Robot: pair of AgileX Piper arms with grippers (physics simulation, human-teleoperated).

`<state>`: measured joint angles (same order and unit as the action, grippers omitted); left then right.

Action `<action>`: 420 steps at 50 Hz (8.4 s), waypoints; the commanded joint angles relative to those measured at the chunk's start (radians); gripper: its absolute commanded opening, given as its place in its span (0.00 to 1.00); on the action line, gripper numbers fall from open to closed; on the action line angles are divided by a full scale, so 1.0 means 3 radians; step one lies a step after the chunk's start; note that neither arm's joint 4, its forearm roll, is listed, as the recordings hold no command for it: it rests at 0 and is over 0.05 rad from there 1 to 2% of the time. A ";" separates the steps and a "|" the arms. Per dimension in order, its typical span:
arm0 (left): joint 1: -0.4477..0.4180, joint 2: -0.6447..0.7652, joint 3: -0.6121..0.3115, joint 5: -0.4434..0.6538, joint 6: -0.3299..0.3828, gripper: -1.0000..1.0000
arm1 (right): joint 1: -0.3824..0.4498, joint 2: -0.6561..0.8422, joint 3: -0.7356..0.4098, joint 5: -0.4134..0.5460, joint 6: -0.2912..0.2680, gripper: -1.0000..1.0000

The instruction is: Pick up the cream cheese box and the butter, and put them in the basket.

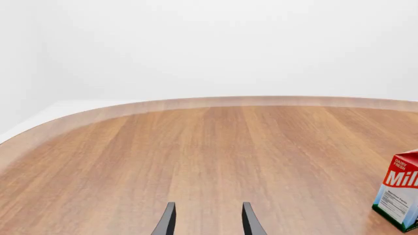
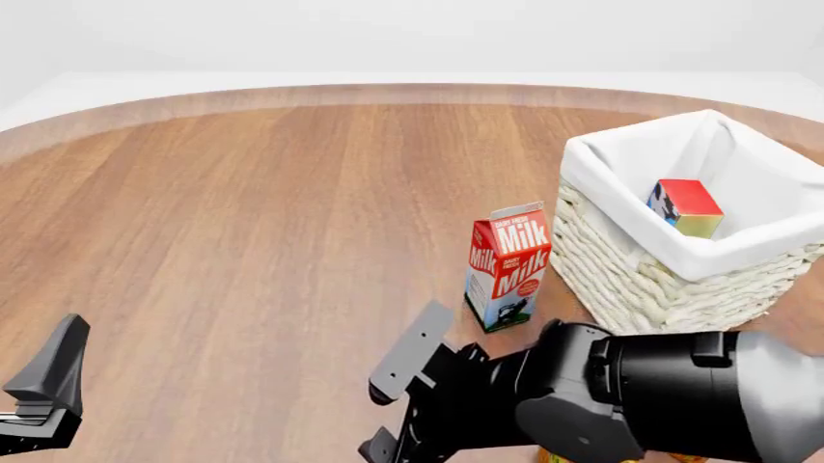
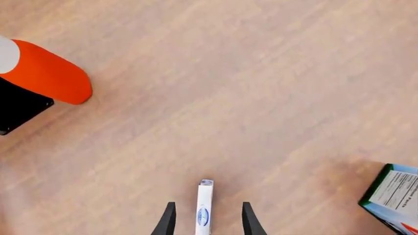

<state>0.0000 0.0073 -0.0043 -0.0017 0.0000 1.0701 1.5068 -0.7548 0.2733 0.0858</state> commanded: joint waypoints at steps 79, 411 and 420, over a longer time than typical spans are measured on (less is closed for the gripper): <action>0.0000 0.0000 0.0000 0.0000 0.0000 1.00 | 0.0036 0.0385 0.0175 -0.0396 0.0140 1.00; 0.0000 0.0000 0.0000 0.0000 0.0000 1.00 | -0.3446 -0.2003 -0.0895 0.0473 0.0068 0.00; 0.0000 0.0000 0.0000 0.0000 0.0000 1.00 | -0.3487 -0.1954 -0.0931 0.0481 0.0058 0.00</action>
<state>0.0000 0.0073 -0.0043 -0.0017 0.0000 0.0385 0.9061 -1.0190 0.4228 0.0993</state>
